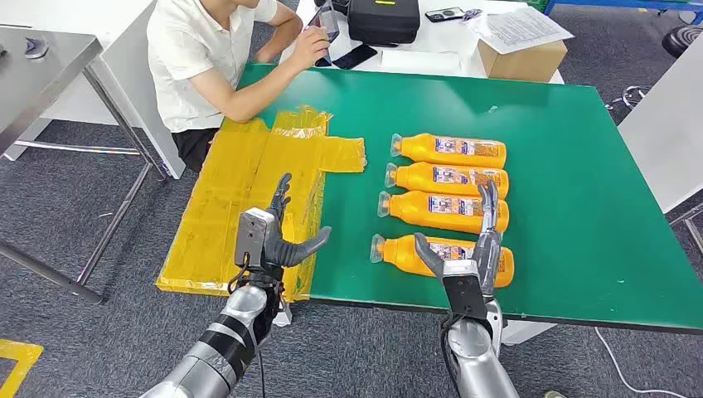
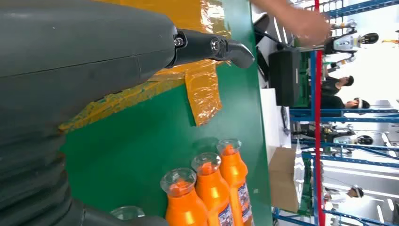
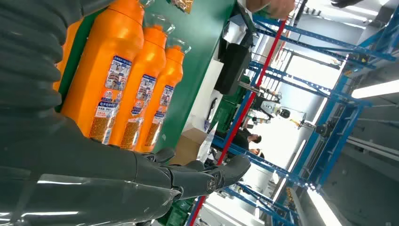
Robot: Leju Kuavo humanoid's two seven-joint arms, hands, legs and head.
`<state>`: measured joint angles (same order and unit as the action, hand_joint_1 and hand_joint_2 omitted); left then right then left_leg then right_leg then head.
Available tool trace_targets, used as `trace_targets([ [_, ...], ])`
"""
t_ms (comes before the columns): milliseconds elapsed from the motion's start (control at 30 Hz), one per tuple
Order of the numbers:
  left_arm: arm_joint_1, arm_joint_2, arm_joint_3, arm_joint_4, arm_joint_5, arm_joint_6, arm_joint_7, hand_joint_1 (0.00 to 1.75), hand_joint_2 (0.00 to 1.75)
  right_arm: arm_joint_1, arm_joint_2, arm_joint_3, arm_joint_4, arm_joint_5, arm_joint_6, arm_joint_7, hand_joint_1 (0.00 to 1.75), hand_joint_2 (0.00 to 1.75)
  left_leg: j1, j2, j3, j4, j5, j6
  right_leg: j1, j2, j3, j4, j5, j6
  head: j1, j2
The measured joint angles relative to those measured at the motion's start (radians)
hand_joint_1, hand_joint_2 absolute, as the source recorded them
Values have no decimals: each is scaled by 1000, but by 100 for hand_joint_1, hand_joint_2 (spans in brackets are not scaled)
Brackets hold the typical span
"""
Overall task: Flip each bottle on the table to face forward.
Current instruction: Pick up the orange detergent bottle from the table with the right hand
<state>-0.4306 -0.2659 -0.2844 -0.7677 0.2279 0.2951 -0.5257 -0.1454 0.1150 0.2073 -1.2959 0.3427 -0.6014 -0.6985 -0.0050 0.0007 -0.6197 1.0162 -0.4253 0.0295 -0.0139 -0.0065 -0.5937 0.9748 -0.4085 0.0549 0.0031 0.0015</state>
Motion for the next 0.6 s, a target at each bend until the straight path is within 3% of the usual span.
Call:
trace_targets([
  [333, -8, -1, -1, 4, 34, -3, -8, 0, 175, -9, -4, 16, 7, -109, 61, 0, 0, 175, 0, 0, 0, 0, 0, 0, 0, 0, 0, 0, 0, 0, 0, 0],
  [600, -13, -3, 0, 4, 33, 10, -13, 0, 175, -18, -4, 14, 17, -104, 62, 0, 0, 175, 0, 0, 0, 0, 0, 0, 0, 0, 0, 0, 0, 0, 0, 0],
])
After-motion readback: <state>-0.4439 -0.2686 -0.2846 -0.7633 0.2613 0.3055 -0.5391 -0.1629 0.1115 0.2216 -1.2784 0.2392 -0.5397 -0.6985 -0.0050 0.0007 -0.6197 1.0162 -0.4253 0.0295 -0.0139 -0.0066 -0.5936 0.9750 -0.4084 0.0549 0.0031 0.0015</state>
